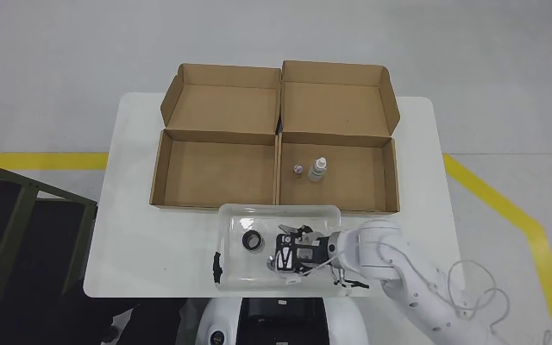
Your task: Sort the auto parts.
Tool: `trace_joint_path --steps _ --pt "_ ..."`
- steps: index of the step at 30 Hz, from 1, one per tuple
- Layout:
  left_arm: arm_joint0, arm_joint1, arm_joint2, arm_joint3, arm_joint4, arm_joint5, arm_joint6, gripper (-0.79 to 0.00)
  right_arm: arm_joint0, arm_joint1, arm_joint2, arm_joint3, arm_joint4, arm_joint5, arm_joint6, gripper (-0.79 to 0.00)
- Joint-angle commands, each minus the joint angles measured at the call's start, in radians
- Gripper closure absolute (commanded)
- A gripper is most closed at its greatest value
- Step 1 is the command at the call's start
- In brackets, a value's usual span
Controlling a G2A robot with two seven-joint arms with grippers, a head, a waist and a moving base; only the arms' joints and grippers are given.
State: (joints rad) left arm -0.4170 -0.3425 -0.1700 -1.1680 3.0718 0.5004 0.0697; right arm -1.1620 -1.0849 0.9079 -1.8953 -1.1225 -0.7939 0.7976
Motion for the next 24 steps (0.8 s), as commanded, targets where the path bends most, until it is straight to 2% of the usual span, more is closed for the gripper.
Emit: trace_joint_path --steps 1,7,21,24 --pt "0.0 0.0 0.0 0.0 0.0 0.0 0.0 -0.785 0.008 -0.001 -0.008 0.007 0.006 -0.002 0.012 -0.616" --pt "0.0 0.0 0.0 0.0 0.0 0.0 0.0 -0.785 0.035 -0.005 -0.043 0.034 0.023 0.003 0.047 -0.585" --pt "0.0 0.0 0.0 0.0 0.0 0.0 0.0 -0.785 0.105 -0.03 -0.146 0.124 0.049 0.012 0.033 -0.56" --pt "0.0 0.0 0.0 0.0 0.0 0.0 0.0 -0.785 0.12 -0.036 -0.164 0.141 0.052 0.018 0.028 -0.434"
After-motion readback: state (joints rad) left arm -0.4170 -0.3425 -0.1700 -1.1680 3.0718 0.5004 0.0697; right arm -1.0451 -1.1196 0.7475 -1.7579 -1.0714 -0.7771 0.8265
